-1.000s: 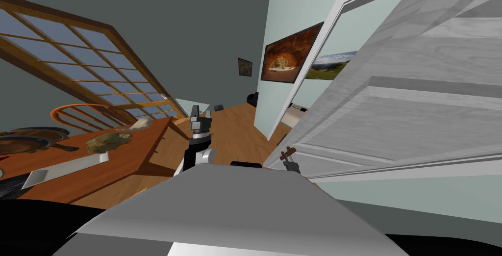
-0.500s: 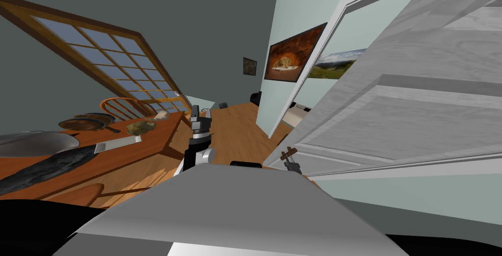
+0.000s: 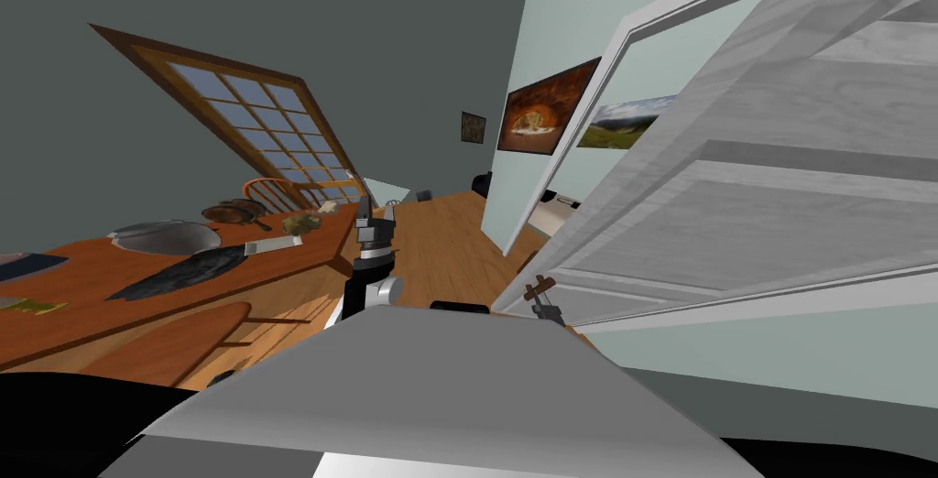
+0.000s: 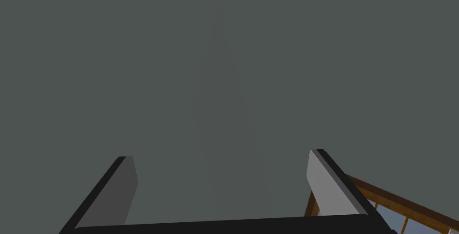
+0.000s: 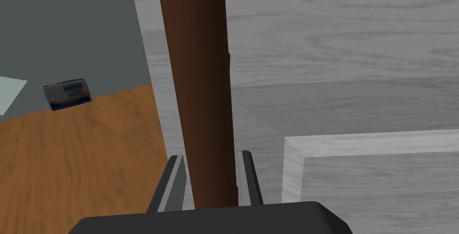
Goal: Pull the door open
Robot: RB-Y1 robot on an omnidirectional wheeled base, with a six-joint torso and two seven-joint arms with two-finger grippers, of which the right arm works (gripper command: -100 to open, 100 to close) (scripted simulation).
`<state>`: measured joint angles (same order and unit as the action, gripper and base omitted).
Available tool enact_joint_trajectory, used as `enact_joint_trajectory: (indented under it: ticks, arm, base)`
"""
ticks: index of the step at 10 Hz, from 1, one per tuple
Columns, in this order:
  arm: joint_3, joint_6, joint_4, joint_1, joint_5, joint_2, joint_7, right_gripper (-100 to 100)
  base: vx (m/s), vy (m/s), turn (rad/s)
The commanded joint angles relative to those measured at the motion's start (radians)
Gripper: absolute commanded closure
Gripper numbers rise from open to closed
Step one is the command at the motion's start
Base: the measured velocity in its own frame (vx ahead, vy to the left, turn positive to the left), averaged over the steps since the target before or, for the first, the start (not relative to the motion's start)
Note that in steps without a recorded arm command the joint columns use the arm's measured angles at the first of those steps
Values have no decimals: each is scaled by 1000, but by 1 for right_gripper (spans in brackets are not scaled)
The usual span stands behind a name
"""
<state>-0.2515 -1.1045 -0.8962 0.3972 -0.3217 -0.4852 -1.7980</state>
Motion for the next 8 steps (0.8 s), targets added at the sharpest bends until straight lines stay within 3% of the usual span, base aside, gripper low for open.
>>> enact_joint_trajectory:
  ticks: [1,8]
  arm:
    - [-5,-15,11,1,3,-5,-7,100]
    - [-31,-94,67,6,22,-34,-46,100]
  base:
    - [-124,-30,117]
    - [-204,-49,133]
